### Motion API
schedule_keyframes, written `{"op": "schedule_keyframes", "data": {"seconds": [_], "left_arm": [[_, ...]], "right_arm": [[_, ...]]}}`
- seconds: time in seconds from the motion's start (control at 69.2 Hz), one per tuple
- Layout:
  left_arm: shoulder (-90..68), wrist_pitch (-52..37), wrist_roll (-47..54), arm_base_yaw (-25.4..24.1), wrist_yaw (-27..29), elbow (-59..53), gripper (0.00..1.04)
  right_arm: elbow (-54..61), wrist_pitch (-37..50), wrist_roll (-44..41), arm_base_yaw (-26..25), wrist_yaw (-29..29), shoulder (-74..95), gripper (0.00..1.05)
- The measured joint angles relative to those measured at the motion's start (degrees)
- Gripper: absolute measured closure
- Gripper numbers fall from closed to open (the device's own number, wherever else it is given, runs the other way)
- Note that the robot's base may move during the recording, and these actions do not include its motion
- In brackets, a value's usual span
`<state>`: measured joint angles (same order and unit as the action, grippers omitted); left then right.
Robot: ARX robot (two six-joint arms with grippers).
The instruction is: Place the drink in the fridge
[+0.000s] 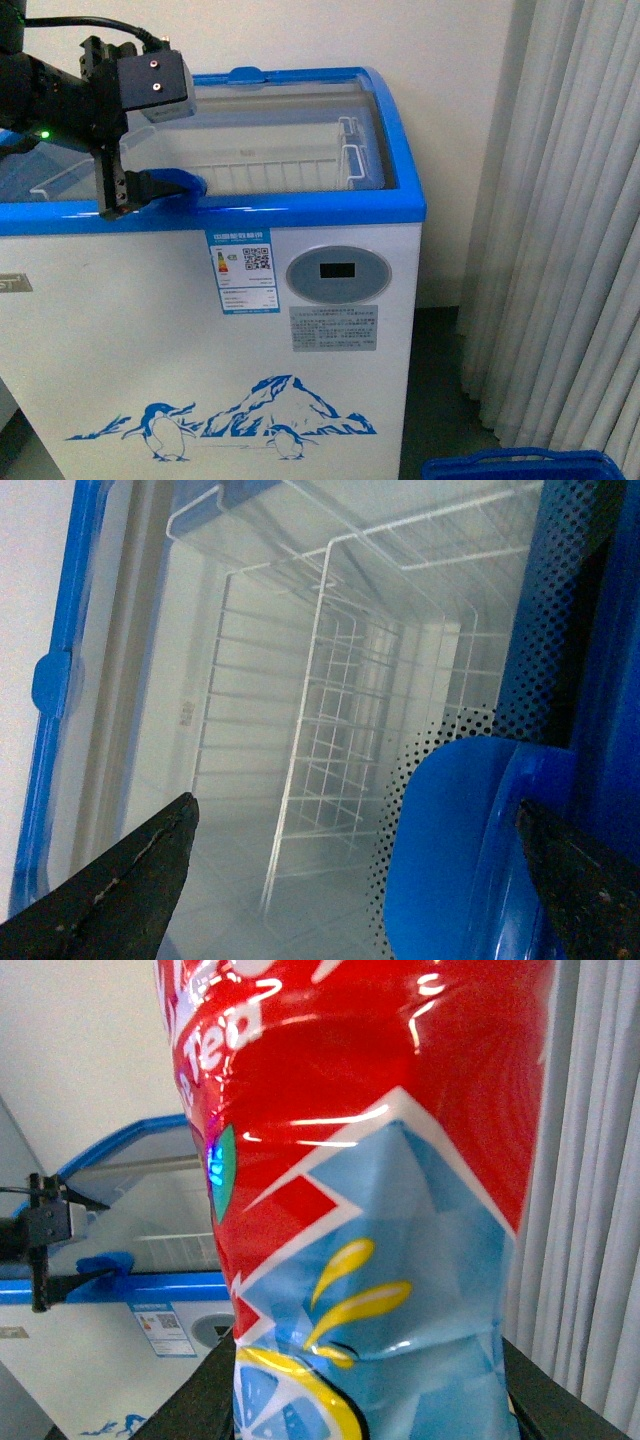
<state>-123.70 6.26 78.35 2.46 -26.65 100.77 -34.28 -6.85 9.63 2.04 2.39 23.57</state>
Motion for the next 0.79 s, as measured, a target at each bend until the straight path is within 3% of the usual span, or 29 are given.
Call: {"op": "schedule_keyframes", "data": {"seconds": [0.202,0.347,0.535,0.708,0.751,0.795], "left_arm": [[-10.38,-0.72,-0.70,0.04,2.64,17.03,0.08],[-22.60,-0.94,-2.47,0.09,10.03,37.24,0.08],[-31.69,-3.28,-6.43,0.48,15.96,51.23,0.08],[-37.59,-11.63,-14.78,0.90,25.00,58.66,0.08],[-34.99,-16.52,-19.50,0.79,30.56,54.16,0.08],[-31.58,-18.91,-22.93,0.46,31.87,48.94,0.08]], "right_arm": [[0.00,0.00,0.00,0.00,-0.02,0.00,0.65],[0.00,0.00,0.00,0.00,-0.02,0.00,0.65],[0.00,0.00,0.00,0.00,-0.02,0.00,0.65],[0.00,0.00,0.00,0.00,-0.04,0.00,0.65],[0.00,0.00,0.00,0.00,-0.02,0.00,0.65],[0.00,0.00,0.00,0.00,0.00,0.00,0.65]]}}
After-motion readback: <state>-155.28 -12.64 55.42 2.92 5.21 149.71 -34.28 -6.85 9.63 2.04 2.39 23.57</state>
